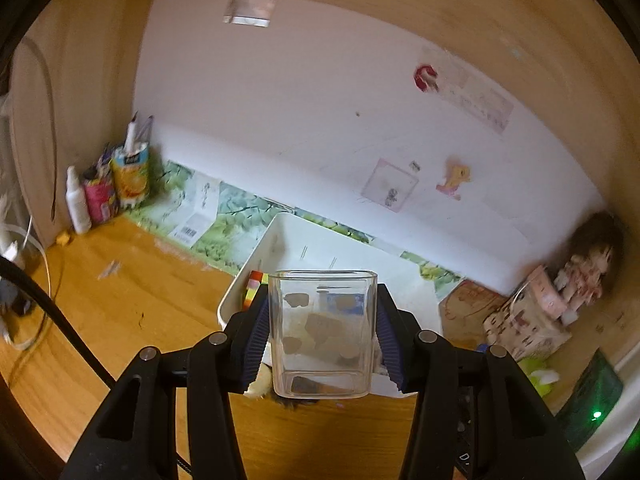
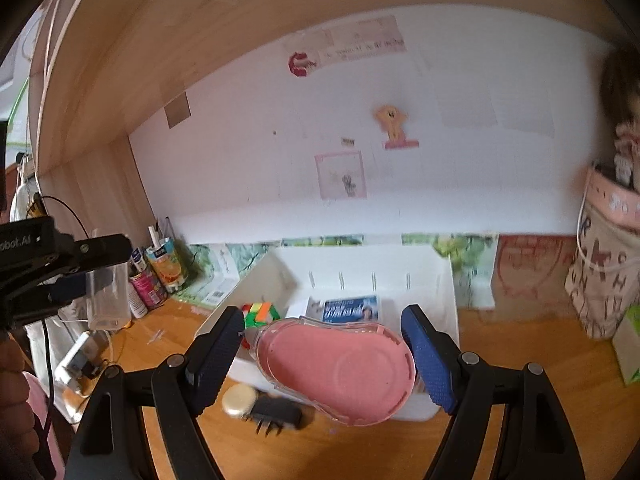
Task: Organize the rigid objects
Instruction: 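Carry the clear box with the left tool while the right tool carries the pink dispenser over the bin, then open the left tool to drop the clear box into the bin while the right tool drops the pink dispenser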
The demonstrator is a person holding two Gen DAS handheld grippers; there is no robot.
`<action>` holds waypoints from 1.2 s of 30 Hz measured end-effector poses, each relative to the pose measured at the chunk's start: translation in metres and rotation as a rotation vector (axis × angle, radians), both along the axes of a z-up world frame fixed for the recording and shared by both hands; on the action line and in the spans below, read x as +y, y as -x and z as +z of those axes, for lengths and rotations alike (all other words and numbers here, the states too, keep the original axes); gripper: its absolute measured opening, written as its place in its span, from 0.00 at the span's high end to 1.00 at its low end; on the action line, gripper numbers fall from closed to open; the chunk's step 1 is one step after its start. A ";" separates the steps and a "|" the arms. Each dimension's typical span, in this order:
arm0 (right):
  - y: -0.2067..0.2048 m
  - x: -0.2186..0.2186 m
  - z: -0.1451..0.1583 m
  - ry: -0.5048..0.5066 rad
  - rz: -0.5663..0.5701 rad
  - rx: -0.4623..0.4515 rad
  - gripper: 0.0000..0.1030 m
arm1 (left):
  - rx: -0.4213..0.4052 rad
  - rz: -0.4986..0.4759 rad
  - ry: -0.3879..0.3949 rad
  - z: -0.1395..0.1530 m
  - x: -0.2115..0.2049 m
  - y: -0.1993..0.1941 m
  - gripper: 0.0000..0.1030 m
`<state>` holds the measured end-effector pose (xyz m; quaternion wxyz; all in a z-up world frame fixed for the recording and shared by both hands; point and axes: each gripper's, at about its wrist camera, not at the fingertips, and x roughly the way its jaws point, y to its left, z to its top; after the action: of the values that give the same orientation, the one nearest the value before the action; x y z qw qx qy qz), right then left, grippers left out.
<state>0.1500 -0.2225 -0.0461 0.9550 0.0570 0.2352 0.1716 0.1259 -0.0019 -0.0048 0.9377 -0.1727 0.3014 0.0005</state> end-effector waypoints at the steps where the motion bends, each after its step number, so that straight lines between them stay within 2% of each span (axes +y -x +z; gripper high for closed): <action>1: -0.002 0.001 -0.001 0.007 -0.002 -0.011 0.21 | 0.003 -0.009 -0.016 -0.001 -0.001 -0.004 0.49; 4: -0.009 0.008 -0.004 0.032 -0.015 -0.042 0.21 | -0.004 -0.031 -0.077 -0.005 -0.006 -0.017 0.49; 13: -0.029 0.027 -0.024 0.146 -0.030 -0.116 0.21 | -0.015 -0.067 -0.158 -0.029 -0.007 -0.043 0.49; 20: -0.044 0.032 -0.042 0.188 -0.024 -0.087 0.21 | 0.011 -0.092 -0.167 -0.045 -0.013 -0.065 0.49; 31: -0.057 0.033 -0.055 0.184 0.013 -0.035 0.20 | 0.071 -0.136 -0.182 -0.064 -0.031 -0.087 0.48; 32: -0.058 0.034 -0.056 0.184 0.019 -0.027 0.20 | 0.081 -0.132 -0.184 -0.066 -0.031 -0.088 0.43; 33: -0.058 0.035 -0.057 0.191 0.019 -0.023 0.20 | 0.089 -0.130 -0.183 -0.067 -0.031 -0.089 0.33; 34: -0.059 0.036 -0.057 0.198 0.019 -0.022 0.19 | 0.089 -0.129 -0.182 -0.067 -0.031 -0.089 0.30; 36: -0.058 0.036 -0.057 0.208 0.023 -0.019 0.19 | 0.077 -0.125 -0.182 -0.064 -0.031 -0.086 0.29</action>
<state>0.2084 -0.1862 -0.1033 0.9558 -0.0467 0.2434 0.1579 0.2123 -0.0326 -0.0690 0.9354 -0.0675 0.3462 -0.0240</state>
